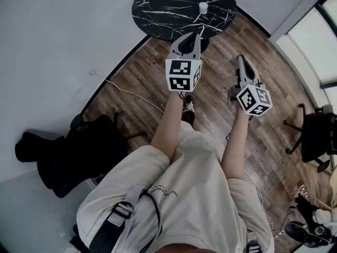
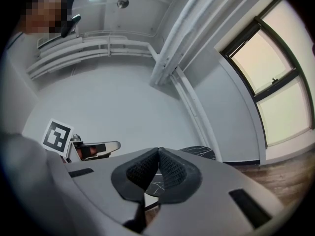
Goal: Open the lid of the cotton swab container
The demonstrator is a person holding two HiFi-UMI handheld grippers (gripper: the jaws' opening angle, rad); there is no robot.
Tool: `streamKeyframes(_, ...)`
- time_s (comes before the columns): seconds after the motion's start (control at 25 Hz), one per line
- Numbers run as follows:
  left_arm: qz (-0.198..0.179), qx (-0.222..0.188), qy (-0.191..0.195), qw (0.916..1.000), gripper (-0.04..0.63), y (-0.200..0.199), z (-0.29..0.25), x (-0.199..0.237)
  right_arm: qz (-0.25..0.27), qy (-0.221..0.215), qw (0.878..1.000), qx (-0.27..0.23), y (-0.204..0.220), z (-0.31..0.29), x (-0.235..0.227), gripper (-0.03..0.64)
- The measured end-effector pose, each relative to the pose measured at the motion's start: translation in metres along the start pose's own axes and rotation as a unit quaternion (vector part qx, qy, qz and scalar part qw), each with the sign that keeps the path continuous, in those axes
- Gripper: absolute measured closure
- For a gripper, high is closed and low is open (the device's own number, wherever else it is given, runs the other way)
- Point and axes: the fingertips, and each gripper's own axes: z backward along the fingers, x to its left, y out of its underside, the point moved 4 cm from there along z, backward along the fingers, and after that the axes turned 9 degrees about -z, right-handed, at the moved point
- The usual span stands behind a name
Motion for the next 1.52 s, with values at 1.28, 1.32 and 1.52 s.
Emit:
streamKeyframes(1.28, 0.059, 0.029, 0.011, 0.9978, 0.572, 0.062, -0.152, 0.184, 0.034, 0.013, 0.998, 0.053, 0.02, -0.234, -0.015, 0.581)
streamKeyframes(1.32, 0.057, 0.032, 0.014, 0.9977, 0.572, 0.063, -0.158, 0.183, 0.027, 0.017, 0.998, 0.049, 0.018, -0.237, -0.021, 0.581)
streamKeyframes(1.52, 0.043, 0.043, 0.023, 0.9979, 0.571, 0.067, -0.19, 0.181, 0.02, 0.034, 0.997, 0.065, 0.022, -0.263, -0.05, 0.581)
